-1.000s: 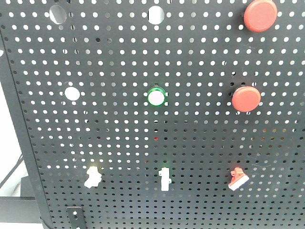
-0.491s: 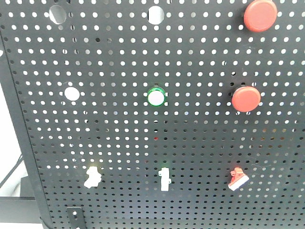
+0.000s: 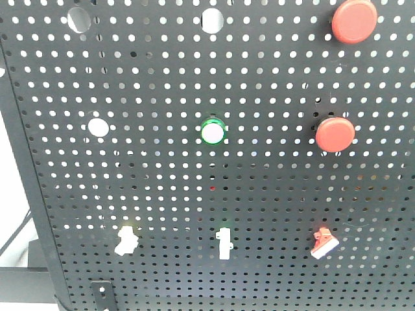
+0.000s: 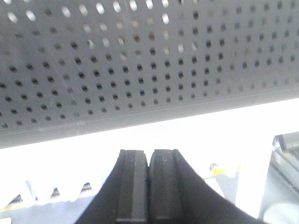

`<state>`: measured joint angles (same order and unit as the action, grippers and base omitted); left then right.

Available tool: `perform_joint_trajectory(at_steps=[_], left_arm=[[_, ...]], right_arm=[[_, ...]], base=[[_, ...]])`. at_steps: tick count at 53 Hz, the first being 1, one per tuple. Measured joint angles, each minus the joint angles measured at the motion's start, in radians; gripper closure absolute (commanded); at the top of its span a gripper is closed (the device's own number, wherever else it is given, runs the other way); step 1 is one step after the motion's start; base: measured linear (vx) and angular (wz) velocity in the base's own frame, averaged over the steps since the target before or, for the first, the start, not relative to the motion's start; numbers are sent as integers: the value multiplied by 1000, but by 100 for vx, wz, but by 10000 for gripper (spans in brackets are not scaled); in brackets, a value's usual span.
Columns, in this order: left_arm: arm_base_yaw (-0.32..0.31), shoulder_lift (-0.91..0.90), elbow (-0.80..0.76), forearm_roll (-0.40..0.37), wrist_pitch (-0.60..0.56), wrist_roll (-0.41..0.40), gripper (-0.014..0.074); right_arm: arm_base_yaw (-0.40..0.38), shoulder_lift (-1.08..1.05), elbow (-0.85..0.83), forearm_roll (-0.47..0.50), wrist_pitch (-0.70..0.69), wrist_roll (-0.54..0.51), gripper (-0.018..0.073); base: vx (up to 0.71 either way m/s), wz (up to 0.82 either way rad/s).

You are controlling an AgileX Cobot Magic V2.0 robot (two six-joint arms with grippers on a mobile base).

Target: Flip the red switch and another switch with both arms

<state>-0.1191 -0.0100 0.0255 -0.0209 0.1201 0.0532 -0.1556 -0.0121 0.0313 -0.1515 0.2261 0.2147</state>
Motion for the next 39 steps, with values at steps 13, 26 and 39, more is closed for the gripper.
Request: perform_joint_trajectory(at_steps=[13, 26, 39], left_arm=[[0, 0, 0, 0, 0, 0, 594], [0, 0, 0, 0, 0, 0, 594], [0, 0, 0, 0, 0, 0, 594]], right_arm=[[0, 0, 0, 0, 2, -2, 566], [0, 0, 0, 0, 2, -3, 566], [0, 0, 0, 0, 2, -3, 566]], base=[[0, 0], [0, 0], [0, 0]])
